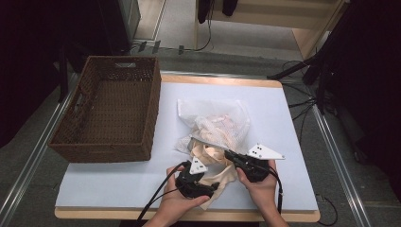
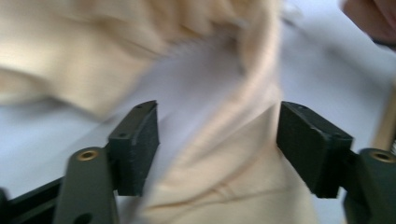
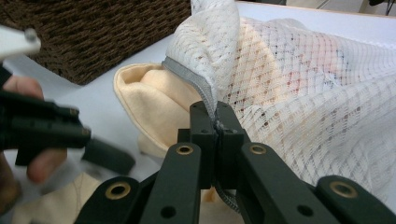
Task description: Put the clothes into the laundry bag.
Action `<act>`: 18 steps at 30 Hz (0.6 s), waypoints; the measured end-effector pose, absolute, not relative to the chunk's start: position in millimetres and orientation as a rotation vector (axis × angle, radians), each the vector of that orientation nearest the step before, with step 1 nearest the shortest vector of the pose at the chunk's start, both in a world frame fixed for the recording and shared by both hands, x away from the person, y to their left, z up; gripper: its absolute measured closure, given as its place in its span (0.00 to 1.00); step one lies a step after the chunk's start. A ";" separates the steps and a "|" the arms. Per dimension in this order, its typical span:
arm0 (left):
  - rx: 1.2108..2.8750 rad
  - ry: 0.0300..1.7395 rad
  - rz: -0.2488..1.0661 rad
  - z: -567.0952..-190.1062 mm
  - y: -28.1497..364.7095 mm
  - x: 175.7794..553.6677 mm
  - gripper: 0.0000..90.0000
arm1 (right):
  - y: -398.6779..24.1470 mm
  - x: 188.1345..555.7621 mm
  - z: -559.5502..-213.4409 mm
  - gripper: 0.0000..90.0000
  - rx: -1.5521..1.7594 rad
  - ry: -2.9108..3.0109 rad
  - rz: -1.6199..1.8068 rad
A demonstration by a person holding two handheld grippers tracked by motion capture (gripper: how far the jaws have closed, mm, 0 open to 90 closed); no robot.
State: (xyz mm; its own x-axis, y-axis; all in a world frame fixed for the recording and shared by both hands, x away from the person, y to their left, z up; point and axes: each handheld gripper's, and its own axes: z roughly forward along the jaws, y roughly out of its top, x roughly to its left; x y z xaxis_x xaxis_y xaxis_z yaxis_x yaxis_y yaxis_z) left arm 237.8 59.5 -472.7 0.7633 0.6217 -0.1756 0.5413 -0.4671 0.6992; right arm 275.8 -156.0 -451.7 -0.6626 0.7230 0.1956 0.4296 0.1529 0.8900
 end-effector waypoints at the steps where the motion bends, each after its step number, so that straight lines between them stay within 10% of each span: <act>1: 2.208 0.839 0.178 -472.6 56.7 235.2 0.51 | -156.0 275.8 -451.8 0.99 1.112 2.156 1.513; 5: 2.195 0.834 0.277 -465.6 59.1 236.6 0.95 | -155.1 275.0 -452.0 0.99 1.111 2.159 1.510; 15: 1.916 0.973 0.537 -431.6 87.6 276.4 0.95 | -152.7 271.2 -446.7 0.99 1.079 2.137 1.536; 18: 1.977 1.067 0.463 -453.2 80.0 297.4 0.80 | -151.2 271.4 -447.6 0.99 1.081 2.145 1.529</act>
